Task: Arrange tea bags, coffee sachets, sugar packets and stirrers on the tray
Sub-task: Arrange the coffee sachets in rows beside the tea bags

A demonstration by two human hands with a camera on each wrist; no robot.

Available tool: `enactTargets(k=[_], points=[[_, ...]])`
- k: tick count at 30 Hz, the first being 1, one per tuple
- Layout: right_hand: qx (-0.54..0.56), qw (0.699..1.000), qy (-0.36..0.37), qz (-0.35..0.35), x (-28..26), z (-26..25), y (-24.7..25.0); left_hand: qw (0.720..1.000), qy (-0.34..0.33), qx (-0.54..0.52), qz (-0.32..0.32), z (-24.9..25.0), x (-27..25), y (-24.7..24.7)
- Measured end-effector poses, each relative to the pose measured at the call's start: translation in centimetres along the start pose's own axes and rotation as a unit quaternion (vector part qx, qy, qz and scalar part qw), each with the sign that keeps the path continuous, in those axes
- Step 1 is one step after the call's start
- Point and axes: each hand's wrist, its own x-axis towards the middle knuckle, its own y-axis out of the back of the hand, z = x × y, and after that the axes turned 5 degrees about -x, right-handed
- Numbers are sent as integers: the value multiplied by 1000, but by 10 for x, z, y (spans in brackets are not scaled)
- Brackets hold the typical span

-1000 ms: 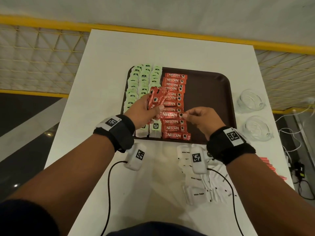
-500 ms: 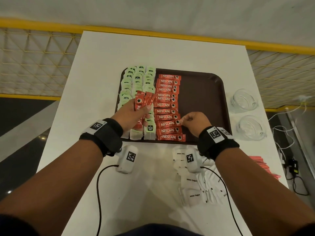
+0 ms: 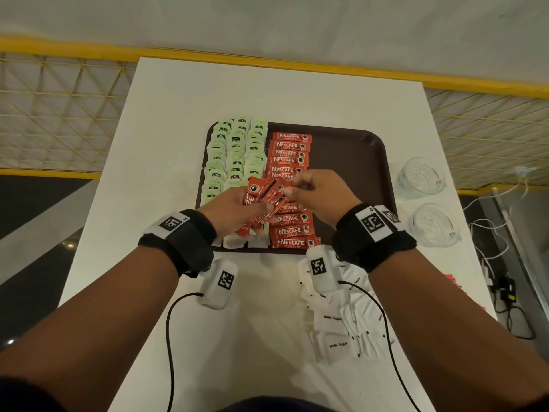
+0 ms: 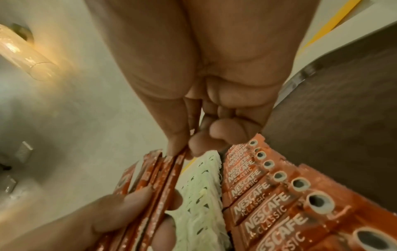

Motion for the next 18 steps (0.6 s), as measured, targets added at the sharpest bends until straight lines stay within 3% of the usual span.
enactTargets(k=[6, 11, 18], points=[[115, 991, -72, 16, -5, 15, 5, 996, 23, -87, 23, -5, -2, 2], [285, 955, -84, 0, -10, 19, 3, 989, 26, -139, 48, -8, 3, 4], [368, 925, -94, -23, -15, 15, 7, 984, -31, -153, 90, -5, 10, 6]])
